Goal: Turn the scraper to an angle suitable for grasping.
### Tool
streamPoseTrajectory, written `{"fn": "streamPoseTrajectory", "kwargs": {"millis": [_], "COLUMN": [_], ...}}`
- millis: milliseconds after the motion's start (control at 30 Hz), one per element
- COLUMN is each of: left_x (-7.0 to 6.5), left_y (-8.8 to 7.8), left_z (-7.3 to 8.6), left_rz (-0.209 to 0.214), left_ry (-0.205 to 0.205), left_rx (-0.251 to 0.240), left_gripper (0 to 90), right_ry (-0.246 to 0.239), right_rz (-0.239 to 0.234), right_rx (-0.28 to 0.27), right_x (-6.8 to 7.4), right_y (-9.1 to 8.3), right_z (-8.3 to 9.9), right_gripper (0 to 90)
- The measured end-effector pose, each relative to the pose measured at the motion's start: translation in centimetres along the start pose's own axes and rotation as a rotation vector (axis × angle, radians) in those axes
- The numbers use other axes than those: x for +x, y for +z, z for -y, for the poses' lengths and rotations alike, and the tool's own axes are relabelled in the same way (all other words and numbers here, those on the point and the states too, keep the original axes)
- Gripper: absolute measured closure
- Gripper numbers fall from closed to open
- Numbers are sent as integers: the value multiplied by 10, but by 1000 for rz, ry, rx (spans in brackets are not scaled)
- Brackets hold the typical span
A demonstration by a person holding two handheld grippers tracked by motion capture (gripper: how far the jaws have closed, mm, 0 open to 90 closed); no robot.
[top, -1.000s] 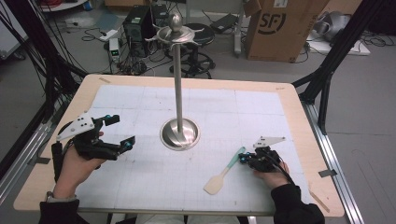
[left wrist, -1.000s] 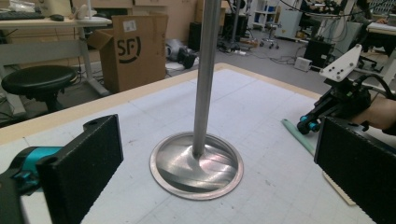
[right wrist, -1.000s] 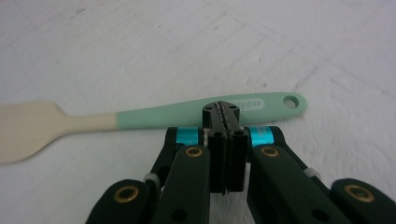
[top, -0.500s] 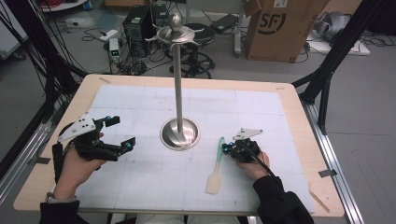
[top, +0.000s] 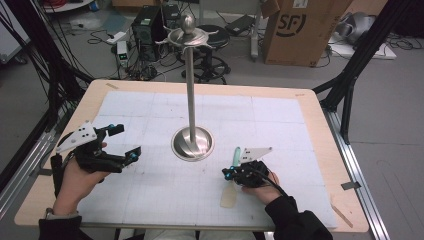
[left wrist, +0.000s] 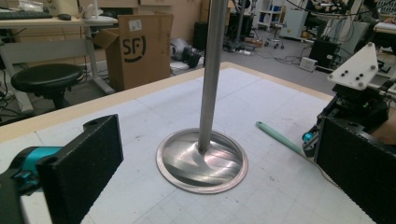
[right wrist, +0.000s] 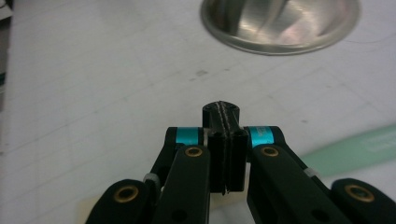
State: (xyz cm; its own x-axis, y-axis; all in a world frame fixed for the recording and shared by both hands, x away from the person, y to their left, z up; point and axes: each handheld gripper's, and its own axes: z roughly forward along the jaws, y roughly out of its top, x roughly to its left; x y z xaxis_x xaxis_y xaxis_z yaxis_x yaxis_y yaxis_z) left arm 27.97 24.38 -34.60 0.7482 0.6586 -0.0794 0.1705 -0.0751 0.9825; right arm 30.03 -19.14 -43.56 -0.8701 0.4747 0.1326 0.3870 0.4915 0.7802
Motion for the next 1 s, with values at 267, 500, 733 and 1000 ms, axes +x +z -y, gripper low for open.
{"fn": "streamPoseTrajectory", "kwargs": {"millis": [267,500,733,1000], "left_x": [2,2,5,3], "left_y": [-1,-1,-4,-6], "left_z": [2,2,2,0], "left_rz": [-5,-7,-17,-14], "left_ry": [-5,-5,-9,-3], "left_rx": [5,7,5,0], "left_gripper": [17,17,17,17], "right_ry": [-33,-100,-103,-96], "right_rz": [-78,-106,-73,-23], "right_rx": [60,143,131,140], "right_x": [21,34,44,45], "right_y": [14,23,14,-8], "right_z": [-3,-3,7,23], "right_gripper": [900,900,900,900]}}
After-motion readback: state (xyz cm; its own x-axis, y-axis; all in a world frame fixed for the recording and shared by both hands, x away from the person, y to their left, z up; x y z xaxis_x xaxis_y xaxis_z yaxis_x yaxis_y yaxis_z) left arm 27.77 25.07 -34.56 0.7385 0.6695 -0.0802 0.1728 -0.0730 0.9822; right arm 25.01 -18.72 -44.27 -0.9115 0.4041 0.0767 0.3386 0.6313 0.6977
